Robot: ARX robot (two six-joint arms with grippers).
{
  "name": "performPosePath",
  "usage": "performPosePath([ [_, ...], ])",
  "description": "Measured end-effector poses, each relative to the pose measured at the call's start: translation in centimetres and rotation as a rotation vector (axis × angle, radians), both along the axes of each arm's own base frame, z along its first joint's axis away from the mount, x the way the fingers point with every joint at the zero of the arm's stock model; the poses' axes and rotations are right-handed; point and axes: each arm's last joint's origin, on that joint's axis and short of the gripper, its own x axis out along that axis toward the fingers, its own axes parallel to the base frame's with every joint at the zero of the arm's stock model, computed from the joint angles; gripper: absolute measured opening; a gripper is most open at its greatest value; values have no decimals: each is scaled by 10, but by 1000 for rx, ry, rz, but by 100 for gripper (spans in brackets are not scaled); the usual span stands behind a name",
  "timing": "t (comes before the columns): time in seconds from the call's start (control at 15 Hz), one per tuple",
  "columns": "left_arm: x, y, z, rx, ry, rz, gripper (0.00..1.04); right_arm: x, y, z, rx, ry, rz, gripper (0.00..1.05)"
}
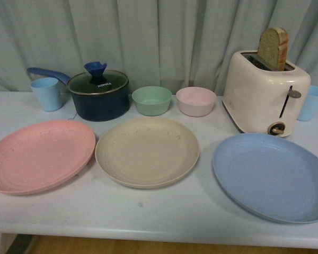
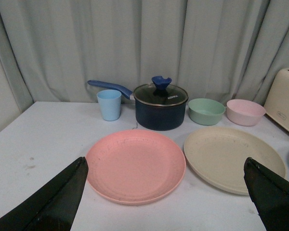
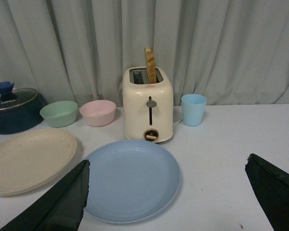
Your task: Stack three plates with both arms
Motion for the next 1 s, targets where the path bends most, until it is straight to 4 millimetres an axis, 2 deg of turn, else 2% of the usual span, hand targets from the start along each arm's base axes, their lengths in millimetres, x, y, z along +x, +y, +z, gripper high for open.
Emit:
performPosePath([
  [0.6, 0, 0, 0, 0, 0, 0, 98, 0, 0, 0, 0, 0, 0, 98],
  [0.67, 0, 0, -2, -7, 37, 13, 98, 0, 0, 0, 0, 0, 0, 98],
  [0.73, 2, -2, 0, -52, 264, 113, 98, 0, 0, 0, 0, 0, 0, 98],
  [0.8, 12, -2, 7, -96, 316, 165, 98, 0, 0, 0, 0, 0, 2, 98],
  [0.87, 26, 0, 18, -126, 290, 193, 98, 0, 0, 0, 0, 0, -1, 98],
  [1.0, 67, 0, 46, -150, 209, 158, 98, 0, 0, 0, 0, 0, 0, 98],
])
